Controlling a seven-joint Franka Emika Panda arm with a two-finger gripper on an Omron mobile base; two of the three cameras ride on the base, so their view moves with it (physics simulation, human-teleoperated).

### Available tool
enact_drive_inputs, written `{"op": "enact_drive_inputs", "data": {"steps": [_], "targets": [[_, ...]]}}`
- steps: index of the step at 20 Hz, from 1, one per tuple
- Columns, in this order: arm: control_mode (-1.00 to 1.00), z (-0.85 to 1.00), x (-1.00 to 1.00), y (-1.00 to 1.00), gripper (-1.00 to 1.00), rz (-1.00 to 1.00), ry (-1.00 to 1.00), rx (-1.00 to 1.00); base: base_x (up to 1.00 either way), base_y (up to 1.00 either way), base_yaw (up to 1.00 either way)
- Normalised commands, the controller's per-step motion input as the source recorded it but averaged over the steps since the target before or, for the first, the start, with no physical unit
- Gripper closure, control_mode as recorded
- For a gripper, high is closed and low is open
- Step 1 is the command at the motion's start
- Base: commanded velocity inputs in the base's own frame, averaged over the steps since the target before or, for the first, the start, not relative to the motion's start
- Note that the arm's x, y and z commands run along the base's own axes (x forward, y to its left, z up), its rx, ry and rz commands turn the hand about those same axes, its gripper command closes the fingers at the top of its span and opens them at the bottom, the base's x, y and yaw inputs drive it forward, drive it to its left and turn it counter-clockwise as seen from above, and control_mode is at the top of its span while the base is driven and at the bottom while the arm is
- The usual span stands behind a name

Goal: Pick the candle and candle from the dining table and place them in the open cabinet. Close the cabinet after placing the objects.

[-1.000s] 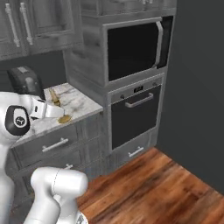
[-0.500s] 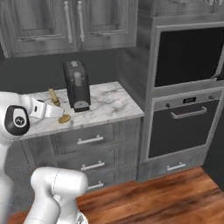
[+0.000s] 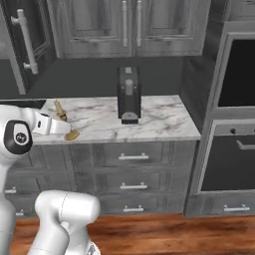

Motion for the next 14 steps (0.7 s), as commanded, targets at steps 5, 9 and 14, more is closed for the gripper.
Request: {"op": "enact_drive_inputs", "data": {"steps": [5,9,14], "targets": [[1.00,0.00,0.00,0.00,1.00,0.00,0.00,0.00,-0.29,0.30,0.38],[1.00,0.00,0.00,0.00,1.00,0.00,0.00,0.00,-0.08,0.59,0.32],[1.00,0.00,0.00,0.00,1.00,0.00,0.00,0.00,0.00,0.57,0.29]]}}
